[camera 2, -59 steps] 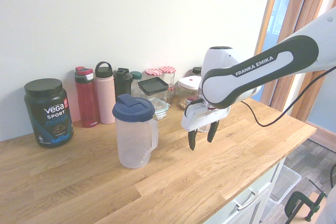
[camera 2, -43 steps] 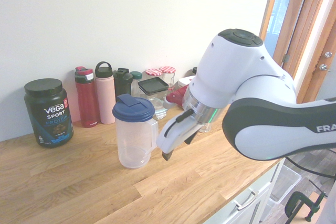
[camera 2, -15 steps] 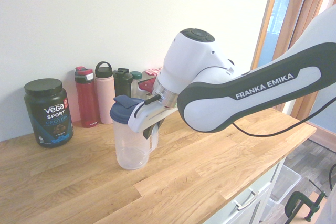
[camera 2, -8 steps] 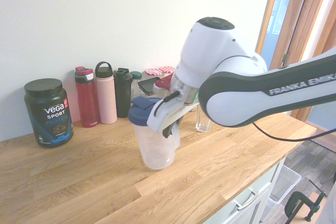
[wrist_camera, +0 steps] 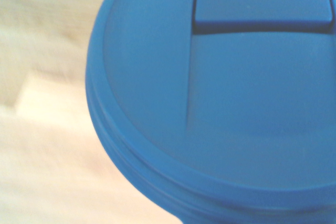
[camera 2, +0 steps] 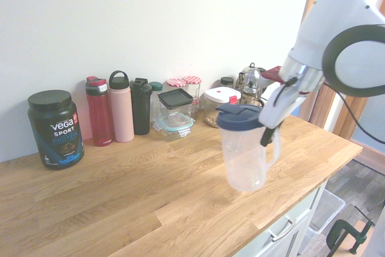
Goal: Pour me some water
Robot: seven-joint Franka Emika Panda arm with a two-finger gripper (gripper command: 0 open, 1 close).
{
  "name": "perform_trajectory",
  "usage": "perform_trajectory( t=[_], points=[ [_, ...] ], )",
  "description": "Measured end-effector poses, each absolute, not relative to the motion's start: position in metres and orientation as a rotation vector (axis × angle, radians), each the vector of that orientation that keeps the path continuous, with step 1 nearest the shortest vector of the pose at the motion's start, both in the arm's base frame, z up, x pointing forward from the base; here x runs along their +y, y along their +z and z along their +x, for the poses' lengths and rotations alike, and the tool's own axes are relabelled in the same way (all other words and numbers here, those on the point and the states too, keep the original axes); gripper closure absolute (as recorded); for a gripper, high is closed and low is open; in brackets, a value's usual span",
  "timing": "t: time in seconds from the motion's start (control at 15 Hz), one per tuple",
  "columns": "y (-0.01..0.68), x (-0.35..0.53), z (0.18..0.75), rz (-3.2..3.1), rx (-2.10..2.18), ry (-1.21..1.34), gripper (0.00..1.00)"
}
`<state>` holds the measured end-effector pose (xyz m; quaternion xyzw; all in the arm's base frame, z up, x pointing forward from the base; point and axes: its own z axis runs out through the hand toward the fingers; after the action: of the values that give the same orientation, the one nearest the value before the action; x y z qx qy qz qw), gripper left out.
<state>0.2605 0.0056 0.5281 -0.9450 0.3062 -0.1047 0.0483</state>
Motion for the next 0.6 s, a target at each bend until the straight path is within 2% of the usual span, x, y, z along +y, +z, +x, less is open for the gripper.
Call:
perform_trajectory(
  t=[0.33, 0.6],
  points=[
    [0.528, -0.089, 0.227, -2.875, 0.865, -0.231, 1.0],
    [0.534, -0.149, 0.233, -3.014, 0.715, -0.317, 1.0]
  ],
)
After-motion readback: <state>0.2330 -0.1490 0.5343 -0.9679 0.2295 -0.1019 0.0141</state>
